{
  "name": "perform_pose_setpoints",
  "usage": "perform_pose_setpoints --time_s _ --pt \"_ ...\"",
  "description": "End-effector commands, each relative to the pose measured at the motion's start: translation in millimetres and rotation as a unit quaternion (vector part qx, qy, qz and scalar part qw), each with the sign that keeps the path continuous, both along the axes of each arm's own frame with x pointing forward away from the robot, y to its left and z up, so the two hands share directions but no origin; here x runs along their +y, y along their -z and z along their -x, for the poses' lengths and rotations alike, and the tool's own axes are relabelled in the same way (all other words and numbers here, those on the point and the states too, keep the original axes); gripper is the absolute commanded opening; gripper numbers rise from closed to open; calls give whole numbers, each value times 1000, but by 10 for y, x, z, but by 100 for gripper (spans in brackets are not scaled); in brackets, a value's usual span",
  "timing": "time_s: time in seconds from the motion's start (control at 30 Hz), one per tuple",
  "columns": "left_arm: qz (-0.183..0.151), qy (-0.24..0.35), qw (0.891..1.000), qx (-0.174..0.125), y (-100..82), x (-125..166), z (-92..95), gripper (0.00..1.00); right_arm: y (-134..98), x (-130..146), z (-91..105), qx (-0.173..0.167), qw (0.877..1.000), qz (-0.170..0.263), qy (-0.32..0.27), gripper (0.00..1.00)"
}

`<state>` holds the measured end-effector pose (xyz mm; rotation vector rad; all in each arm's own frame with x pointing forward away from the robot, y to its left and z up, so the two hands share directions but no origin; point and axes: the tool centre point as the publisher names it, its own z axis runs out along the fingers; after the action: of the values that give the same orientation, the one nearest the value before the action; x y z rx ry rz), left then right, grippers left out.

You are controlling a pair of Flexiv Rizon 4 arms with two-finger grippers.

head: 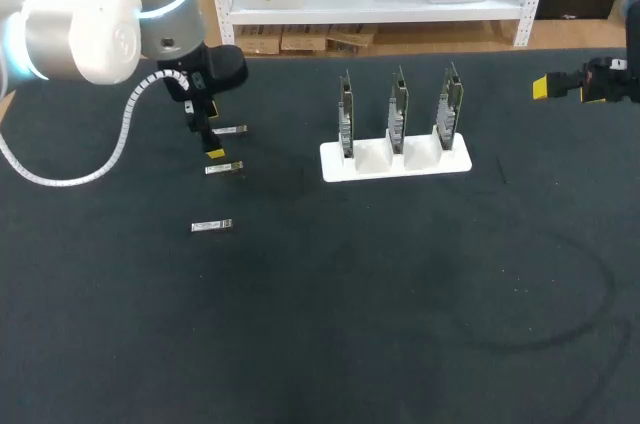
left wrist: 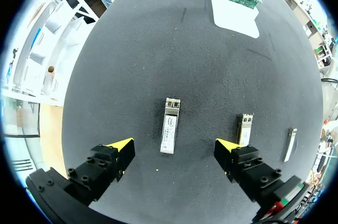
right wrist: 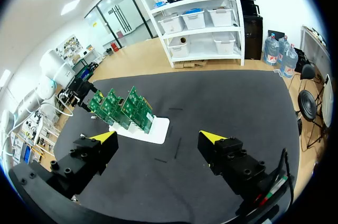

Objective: Pick up the optical module with the left hand, and insert it into the network port with the right hand.

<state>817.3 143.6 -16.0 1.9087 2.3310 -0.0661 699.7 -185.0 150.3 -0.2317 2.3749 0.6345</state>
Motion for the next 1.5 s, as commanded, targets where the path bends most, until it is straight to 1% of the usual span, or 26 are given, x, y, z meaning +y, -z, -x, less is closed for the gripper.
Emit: perform_pose_setpoints --time_s 0.03,0.27,0.3,0.33,0.37,0.4,0.43,0.47,0.57,0.83,1.07,1.17,1.3,1.37,1.5 --pt "0 2 1000 2 14 -20 -12 100 -5 4 3 0 1000 1 1 100" --pt "1 3 1000 5 20 -24 -14 100 -5 4 3 0 1000 1 1 100" --pt "0 3 1000 4 21 -19 -17 94 -5 4 3 0 1000 1 1 100" --pt "0 3 1000 4 22 -14 -19 66 -5 4 3 0 1000 1 1 100" --pt "-3 4 1000 3 24 -7 -19 34 -5 4 3 0 1000 1 1 100" --pt "-7 3 1000 2 31 -2 -19 19 -5 4 3 0 1000 1 1 100" --pt "-11 4 1000 2 38 1 -17 0 -5 4 3 0 1000 1 1 100" --pt "-18 5 1000 1 44 4 -13 0 -5 4 3 0 1000 1 1 100" --pt "-22 4 1000 3 56 3 -5 0 -5 4 3 0 1000 1 1 100" --pt "-17 -15 1000 10 75 43 17 0 -5 4 3 0 1000 1 1 100" --pt "-20 -29 999 13 76 66 40 0 -5 4 3 0 1000 1 1 100" --pt "5 -48 999 17 30 93 43 0 -5 4 3 0 1000 1 1 100" --pt "46 -77 996 7 -169 115 56 0 -5 4 3 0 1000 1 1 100" --pt "70 -94 993 -4 -317 127 67 0 -5 4 3 0 1000 1 1 100" --pt "136 -122 983 -21 -637 141 107 0 -5 4 3 0 1000 1 1 100"
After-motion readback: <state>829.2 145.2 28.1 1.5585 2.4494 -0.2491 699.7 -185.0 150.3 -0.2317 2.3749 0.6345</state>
